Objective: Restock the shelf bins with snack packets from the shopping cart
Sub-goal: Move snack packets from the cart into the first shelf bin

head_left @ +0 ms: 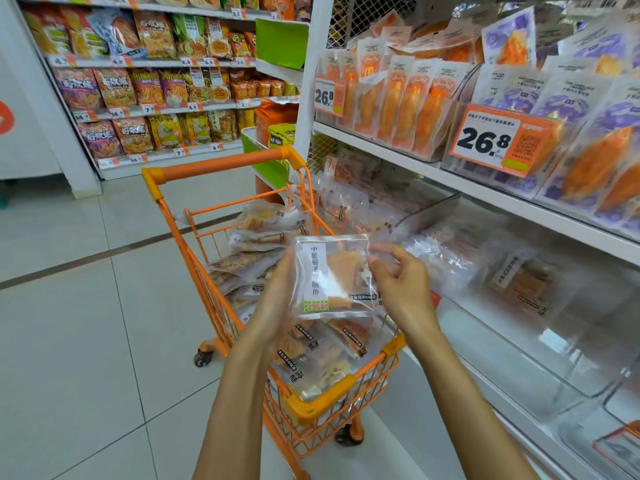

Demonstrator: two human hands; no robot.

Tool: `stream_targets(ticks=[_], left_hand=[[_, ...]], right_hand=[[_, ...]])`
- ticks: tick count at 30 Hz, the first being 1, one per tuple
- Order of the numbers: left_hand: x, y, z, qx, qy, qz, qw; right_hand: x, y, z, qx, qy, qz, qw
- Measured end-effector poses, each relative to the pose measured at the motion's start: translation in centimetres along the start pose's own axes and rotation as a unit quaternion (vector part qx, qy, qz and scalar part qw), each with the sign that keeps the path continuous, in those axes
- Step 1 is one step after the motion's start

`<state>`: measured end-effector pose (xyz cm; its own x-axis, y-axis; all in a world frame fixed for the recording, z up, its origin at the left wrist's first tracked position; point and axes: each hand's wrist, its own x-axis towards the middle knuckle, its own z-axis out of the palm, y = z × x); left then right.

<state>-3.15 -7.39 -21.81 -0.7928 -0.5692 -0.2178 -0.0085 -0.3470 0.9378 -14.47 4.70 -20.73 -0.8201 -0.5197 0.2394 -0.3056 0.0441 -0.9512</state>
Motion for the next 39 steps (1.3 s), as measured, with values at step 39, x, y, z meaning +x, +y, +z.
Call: stream_targets(ticks=[39], left_hand=[[0.1, 0.0, -2.9, 0.003, 0.207, 0.005, 0.978]], right_hand=[[-0.7, -0.7, 0.7, -0.119, 0.009, -0.183, 0.976]])
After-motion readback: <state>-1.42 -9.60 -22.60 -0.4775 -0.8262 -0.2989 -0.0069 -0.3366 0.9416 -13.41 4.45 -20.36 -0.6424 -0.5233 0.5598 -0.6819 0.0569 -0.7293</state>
